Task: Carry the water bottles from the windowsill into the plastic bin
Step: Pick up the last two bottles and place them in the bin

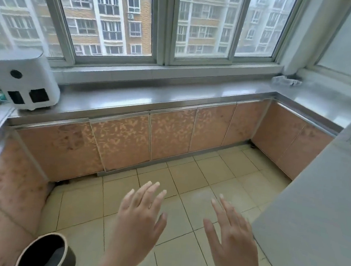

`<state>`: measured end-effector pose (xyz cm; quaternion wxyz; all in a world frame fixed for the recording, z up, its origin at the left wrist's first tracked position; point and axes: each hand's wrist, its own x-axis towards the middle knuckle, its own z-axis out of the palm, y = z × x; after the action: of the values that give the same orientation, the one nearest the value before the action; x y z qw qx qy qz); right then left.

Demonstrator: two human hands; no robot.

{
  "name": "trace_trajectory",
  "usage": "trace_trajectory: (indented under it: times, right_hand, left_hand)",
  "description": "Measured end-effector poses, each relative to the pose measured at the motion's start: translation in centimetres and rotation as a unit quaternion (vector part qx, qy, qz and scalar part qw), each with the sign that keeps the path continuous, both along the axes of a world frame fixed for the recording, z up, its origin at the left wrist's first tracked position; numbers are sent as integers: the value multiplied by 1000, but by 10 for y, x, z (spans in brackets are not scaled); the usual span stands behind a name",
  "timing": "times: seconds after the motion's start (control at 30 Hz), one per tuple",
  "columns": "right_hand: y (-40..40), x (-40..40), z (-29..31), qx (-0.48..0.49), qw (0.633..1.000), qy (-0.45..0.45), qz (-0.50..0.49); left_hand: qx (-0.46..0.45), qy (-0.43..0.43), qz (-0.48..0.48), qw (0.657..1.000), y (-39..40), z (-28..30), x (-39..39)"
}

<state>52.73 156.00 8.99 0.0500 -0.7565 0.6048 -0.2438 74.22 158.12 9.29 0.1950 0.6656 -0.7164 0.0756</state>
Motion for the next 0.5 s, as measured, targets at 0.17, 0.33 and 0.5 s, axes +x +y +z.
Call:
trace_trajectory:
  times: [0.17,0.33,0.5]
  right_hand:
    - [-61,-3,-5,-4,999,-5,-53]
    - [-150,-13,-12,2,997,-22,-70]
    - [-261,-36,-21,13,997,-27,-74]
  left_hand:
    - [-30,21,-37,999,-76,4,-4]
    - [-25,19,-65,997,-167,-6,-16]
    - [-18,16,-74,997,-282,-14,-39]
